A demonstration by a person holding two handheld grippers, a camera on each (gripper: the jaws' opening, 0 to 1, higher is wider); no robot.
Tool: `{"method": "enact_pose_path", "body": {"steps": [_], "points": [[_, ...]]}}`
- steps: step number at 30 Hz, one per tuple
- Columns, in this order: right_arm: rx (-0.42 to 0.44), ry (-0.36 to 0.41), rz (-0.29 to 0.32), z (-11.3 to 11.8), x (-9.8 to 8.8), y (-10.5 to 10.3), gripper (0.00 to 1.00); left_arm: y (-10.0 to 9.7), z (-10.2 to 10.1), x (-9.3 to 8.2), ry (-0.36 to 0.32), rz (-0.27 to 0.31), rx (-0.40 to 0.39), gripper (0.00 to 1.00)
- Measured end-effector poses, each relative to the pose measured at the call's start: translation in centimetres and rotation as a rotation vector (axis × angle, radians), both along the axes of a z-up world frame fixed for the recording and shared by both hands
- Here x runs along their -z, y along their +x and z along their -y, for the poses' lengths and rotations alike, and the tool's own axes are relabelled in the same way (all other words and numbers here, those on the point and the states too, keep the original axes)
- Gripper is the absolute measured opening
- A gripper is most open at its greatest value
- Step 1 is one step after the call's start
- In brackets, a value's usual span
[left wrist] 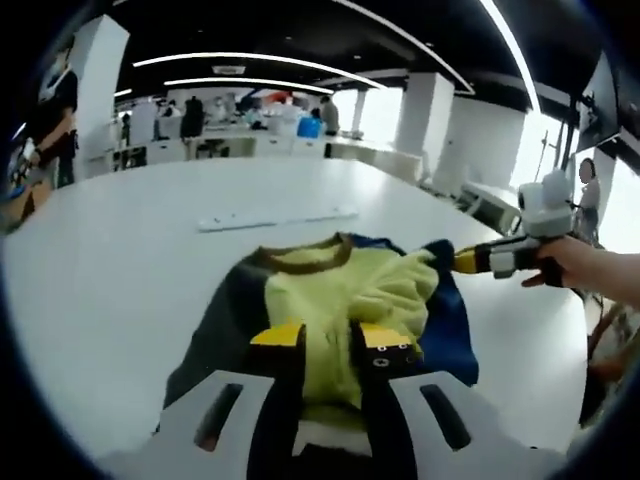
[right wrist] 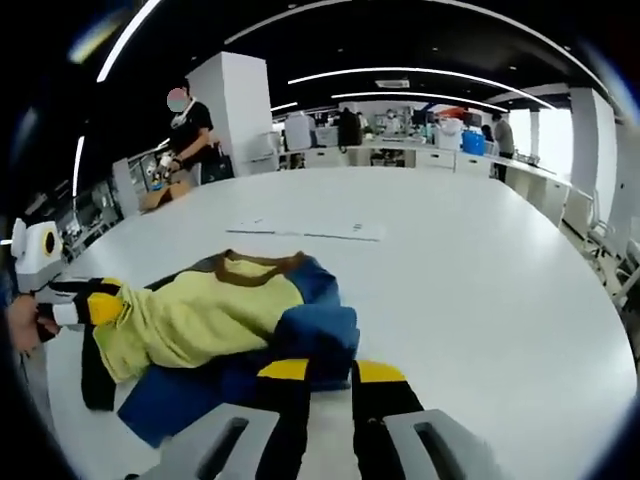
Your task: Fold the garment on the visible template until the final outline fits inside the template.
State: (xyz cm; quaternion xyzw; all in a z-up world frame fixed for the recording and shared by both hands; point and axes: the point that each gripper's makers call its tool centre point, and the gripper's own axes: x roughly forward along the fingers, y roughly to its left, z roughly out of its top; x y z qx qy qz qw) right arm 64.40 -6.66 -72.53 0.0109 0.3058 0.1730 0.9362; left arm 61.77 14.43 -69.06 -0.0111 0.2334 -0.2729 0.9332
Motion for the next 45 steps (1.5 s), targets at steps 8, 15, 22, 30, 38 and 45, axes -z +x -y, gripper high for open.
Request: {"method": "enact_pose_path", "body": {"steps": [8, 15, 22, 30, 38, 45], "points": [[-0.096, 0.027, -0.016, -2.7, -0.1, -3.8, 0.46, -2.2, 1.0, -2.2, 0.057, 0.072, 0.083, 0.28], [-0.191, 0.049, -0.014, -5.5, -0.4, -6.7, 0.51, -4.3, 2.8, -2.7, 0.083, 0.091, 0.146, 0.28], [-0.233, 0.076, -0.012, -7.3, -0.7, -8.5, 0.52, -5.1, 3.8, -1.5, 0.151, 0.099, 0.178, 0.25], [-0.242, 0.087, -0.024, -8.3, -0.1, -10.2, 0.49, -5.4, 4.7, 0.0, 0.221, 0.092, 0.184, 0.23], [-0.3, 0.05, -0.019, -10.1, 0.7, -11.7, 0.41, -5.0, 5.5, 1.3, 0.269, 0.055, 0.156, 0.18], [-0.355, -0.032, 0.013, -11.6, 1.9, -11.9, 0.3, -4.4, 5.4, 2.7, 0.305, 0.021, 0.119, 0.13]]}}
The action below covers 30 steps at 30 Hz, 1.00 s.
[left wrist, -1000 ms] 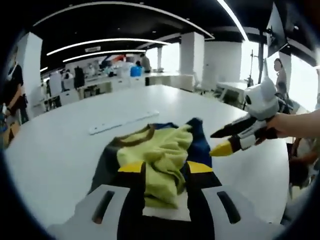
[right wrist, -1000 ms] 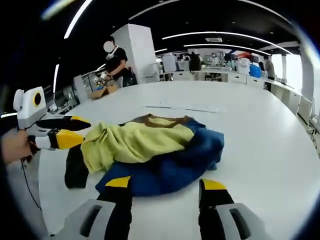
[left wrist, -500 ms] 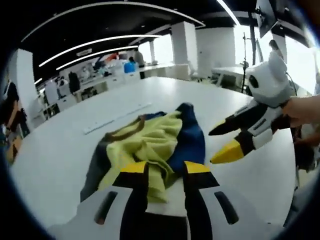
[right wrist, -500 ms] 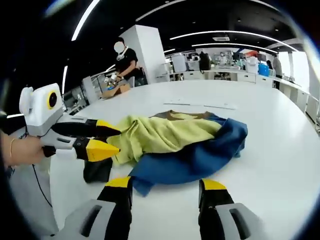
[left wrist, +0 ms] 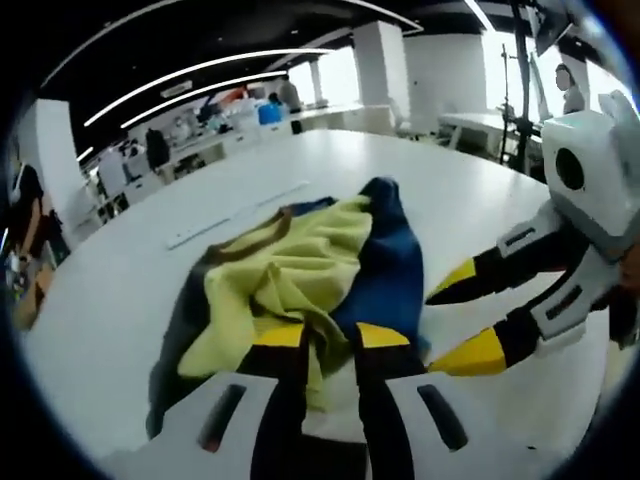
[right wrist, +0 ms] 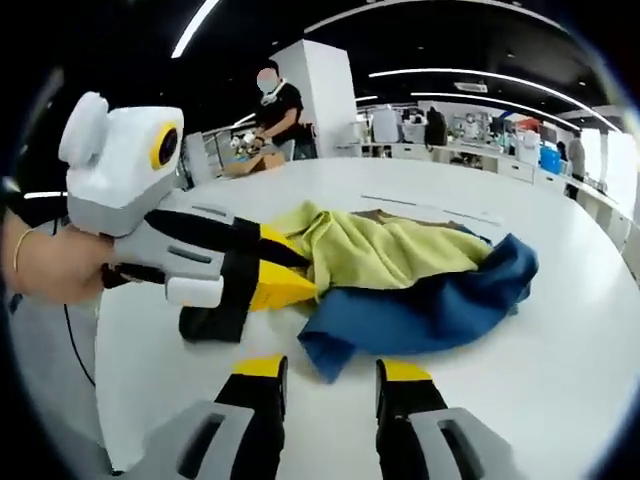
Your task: Fold the garment on the visible template until the final outline fits inside the template.
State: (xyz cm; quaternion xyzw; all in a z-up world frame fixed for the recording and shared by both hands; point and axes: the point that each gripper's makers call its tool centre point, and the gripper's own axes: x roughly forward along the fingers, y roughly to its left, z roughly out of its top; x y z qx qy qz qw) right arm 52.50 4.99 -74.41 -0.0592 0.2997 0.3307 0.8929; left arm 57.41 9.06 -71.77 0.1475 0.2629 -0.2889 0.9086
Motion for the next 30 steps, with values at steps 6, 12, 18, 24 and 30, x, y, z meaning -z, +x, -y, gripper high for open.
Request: {"method": "enact_pose_path", "body": {"steps": [6, 12, 18, 24, 30], "points": [[0.011, -0.004, 0.004, -0.7, 0.5, 0.2, 0.21, 0.6, -0.2, 0.4, 0.031, 0.002, -0.033, 0.06], [0.032, -0.013, 0.022, -1.0, 0.7, 0.9, 0.07, 0.8, -0.5, 0.6, -0.006, -0.035, -0.062, 0.0], [0.055, -0.024, 0.031, -0.2, 0.3, 1.4, 0.0, 0.6, -0.5, -0.7, -0.059, -0.022, -0.05, 0.0], [0.046, -0.046, 0.081, 1.1, -1.7, 1.9, 0.0, 0.7, -0.7, -2.6, -0.112, -0.003, -0.043, 0.0], [0.08, -0.041, 0.085, 3.2, -3.5, 2.3, 0.0, 0.6, -0.4, -4.6, -0.183, -0.006, -0.053, 0.0]]}}
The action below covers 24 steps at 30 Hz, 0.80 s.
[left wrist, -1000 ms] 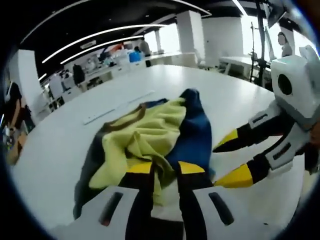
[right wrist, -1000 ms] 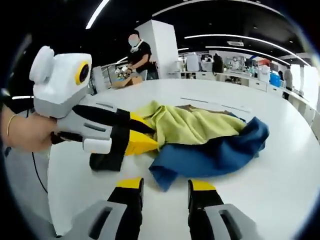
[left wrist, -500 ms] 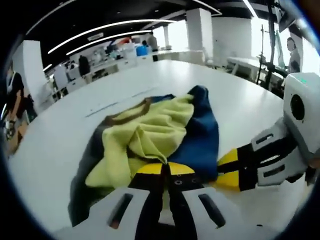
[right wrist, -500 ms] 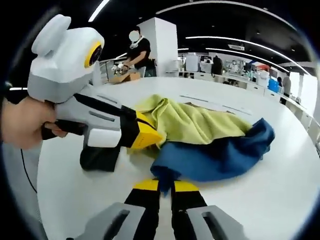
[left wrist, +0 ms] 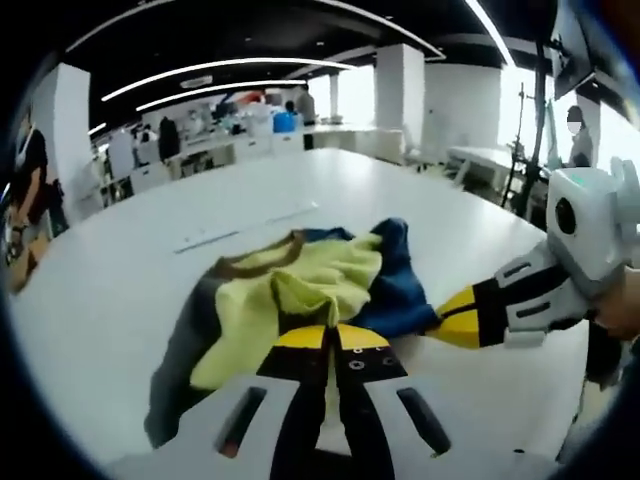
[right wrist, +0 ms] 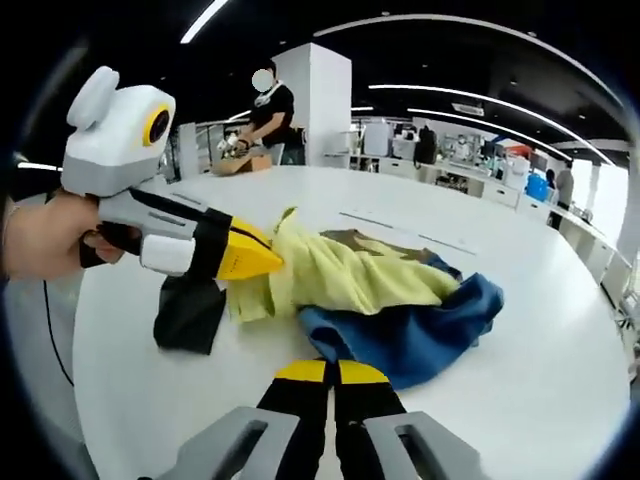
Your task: Fold the garment on the visible template until the final outline fits inside the template.
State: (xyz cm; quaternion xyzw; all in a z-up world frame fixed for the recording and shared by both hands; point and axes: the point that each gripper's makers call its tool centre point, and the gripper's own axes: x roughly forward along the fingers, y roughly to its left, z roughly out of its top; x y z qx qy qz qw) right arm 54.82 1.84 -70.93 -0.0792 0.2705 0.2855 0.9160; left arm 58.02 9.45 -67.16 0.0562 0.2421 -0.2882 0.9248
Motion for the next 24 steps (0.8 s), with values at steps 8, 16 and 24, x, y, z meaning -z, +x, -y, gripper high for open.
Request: {"method": "enact_pose_path", "body": {"steps": [8, 16, 24], "points": [[0.075, 0.04, 0.001, 3.8, -2.3, -0.1, 0.0, -1.1, 1.2, -1.7, -0.102, -0.036, -0.008, 0.0], [0.176, 0.046, -0.022, 8.5, -3.2, -0.9, 0.0, -3.1, 2.0, -2.4, -0.229, -0.143, -0.065, 0.0], [0.266, -0.01, -0.045, 13.1, -3.4, -1.6, 0.0, -5.5, 3.4, -2.3, -0.271, -0.186, -0.059, 0.0]]}}
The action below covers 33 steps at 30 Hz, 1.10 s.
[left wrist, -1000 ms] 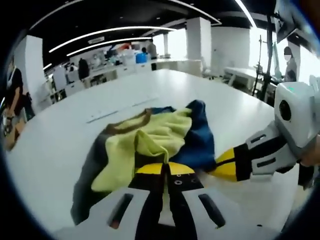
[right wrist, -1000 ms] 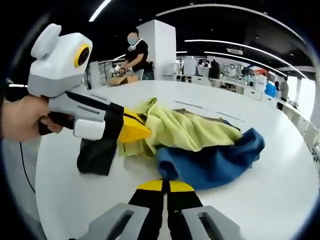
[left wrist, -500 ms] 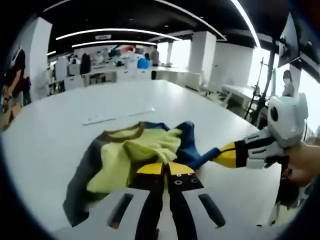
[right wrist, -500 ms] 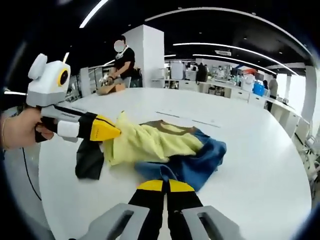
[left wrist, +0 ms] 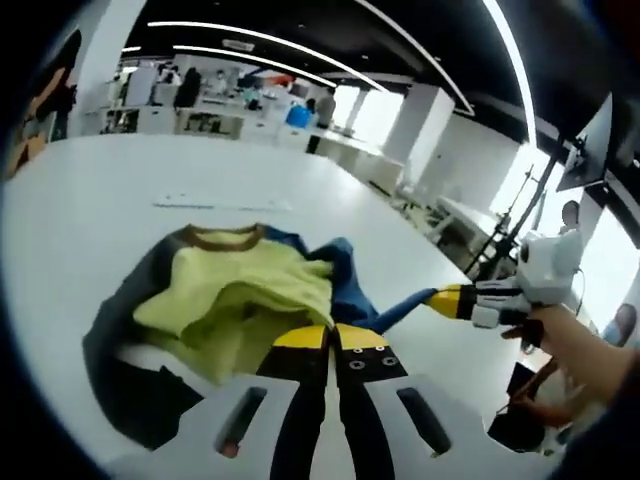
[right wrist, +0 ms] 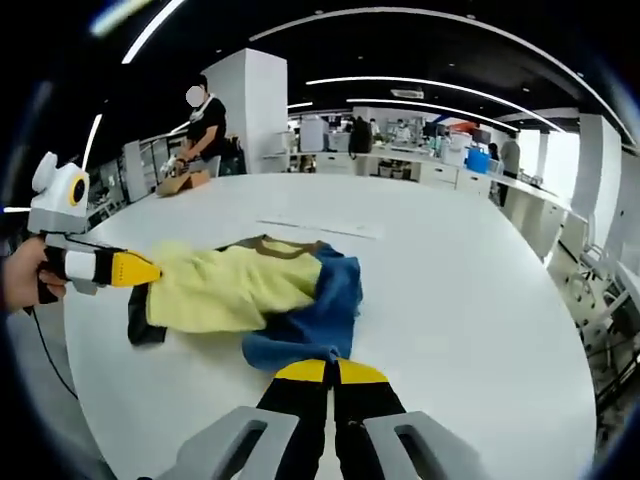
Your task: Fold the garment on the visible template until the final outline fits inside the template.
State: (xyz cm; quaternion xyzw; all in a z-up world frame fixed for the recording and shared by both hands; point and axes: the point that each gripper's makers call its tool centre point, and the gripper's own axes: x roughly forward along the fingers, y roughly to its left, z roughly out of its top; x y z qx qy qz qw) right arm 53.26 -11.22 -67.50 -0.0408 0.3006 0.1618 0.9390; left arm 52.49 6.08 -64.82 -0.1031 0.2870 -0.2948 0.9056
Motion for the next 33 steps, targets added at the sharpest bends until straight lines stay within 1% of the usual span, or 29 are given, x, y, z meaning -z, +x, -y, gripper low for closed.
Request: {"method": "enact_pose_path", "body": {"steps": [3, 5, 6, 8, 10, 15, 19, 21, 26, 33], "points": [[0.035, -0.008, 0.003, 1.5, -0.4, 0.0, 0.0, -1.0, 0.4, 0.7, 0.008, -0.011, 0.01, 0.0], [0.071, -0.021, 0.004, 2.7, -0.7, -0.1, 0.0, -2.2, 1.0, 1.5, 0.033, -0.022, 0.035, 0.0], [0.079, -0.023, 0.004, 3.1, -0.8, -0.1, 0.0, -2.4, 1.1, 1.6, 0.036, -0.025, 0.039, 0.0], [0.104, -0.029, 0.001, 4.0, -1.0, -0.1, 0.0, -3.6, 1.9, 2.4, 0.058, -0.032, 0.082, 0.0], [0.117, -0.039, 0.001, 4.7, -1.2, -0.1, 0.0, -4.3, 2.4, 2.9, 0.07, -0.038, 0.092, 0.0], [0.164, -0.064, -0.005, 6.7, -1.4, -0.2, 0.0, -6.1, 4.0, 3.6, 0.062, -0.062, 0.125, 0.0], [0.194, -0.094, -0.012, 8.6, -1.2, -0.2, 0.0, -7.3, 5.5, 3.6, 0.055, -0.069, 0.162, 0.0], [0.216, -0.102, -0.024, 9.5, -1.1, -0.2, 0.0, -7.7, 6.2, 3.7, 0.061, -0.06, 0.188, 0.0], [0.253, -0.125, -0.037, 11.4, -0.7, -0.3, 0.0, -8.2, 7.0, 4.2, 0.076, -0.063, 0.208, 0.0], [0.266, -0.181, -0.062, 13.4, -0.1, -0.4, 0.0, -8.8, 7.4, 5.3, 0.099, -0.078, 0.224, 0.0]]}}
